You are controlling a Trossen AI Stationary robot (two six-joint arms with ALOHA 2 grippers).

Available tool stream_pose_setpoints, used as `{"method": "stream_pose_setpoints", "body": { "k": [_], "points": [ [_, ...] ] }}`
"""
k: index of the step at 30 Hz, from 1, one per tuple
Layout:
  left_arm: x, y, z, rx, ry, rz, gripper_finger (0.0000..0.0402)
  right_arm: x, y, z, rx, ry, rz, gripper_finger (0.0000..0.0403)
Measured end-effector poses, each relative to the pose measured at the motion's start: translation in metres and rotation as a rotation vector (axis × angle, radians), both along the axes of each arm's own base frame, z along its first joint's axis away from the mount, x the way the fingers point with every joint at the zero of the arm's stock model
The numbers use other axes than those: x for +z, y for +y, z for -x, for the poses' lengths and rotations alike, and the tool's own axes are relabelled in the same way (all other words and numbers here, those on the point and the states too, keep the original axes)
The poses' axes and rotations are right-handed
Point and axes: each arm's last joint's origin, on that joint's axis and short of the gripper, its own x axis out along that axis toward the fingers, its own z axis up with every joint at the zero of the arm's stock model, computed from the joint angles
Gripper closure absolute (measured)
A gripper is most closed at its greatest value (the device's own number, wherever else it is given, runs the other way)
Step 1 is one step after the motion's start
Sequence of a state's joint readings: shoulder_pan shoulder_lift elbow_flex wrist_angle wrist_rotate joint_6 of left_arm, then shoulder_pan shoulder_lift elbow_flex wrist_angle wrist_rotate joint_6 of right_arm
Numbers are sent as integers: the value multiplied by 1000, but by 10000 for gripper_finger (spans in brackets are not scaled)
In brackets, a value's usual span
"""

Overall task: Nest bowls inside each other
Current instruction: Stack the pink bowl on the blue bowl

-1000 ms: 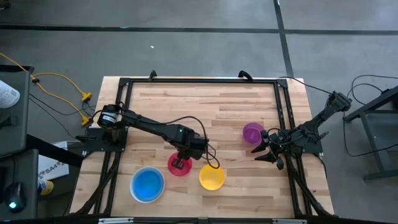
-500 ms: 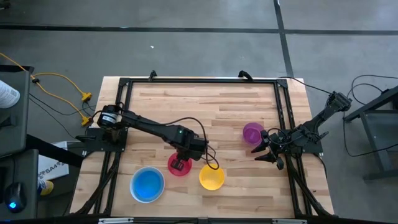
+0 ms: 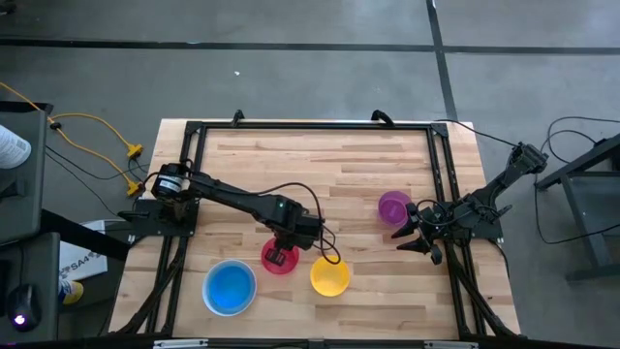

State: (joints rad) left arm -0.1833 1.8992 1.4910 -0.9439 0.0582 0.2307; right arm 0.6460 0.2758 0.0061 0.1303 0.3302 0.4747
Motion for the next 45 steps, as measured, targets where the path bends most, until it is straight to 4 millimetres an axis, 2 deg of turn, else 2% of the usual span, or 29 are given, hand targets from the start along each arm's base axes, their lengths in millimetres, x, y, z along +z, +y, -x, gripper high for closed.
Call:
{"method": "stream_pose_setpoints", "body": {
  "k": [10, 18, 45],
  "points": [
    [0, 0, -2, 4, -21, 5, 350, 0, 0, 0, 0, 0, 1, 233],
    [1, -1, -5, 100, -40, 22, 350, 0, 0, 0, 0, 0, 0, 233],
    [0, 1, 1, 99, 15, 0, 350, 0, 0, 0, 0, 0, 0, 233]
  ]
}}
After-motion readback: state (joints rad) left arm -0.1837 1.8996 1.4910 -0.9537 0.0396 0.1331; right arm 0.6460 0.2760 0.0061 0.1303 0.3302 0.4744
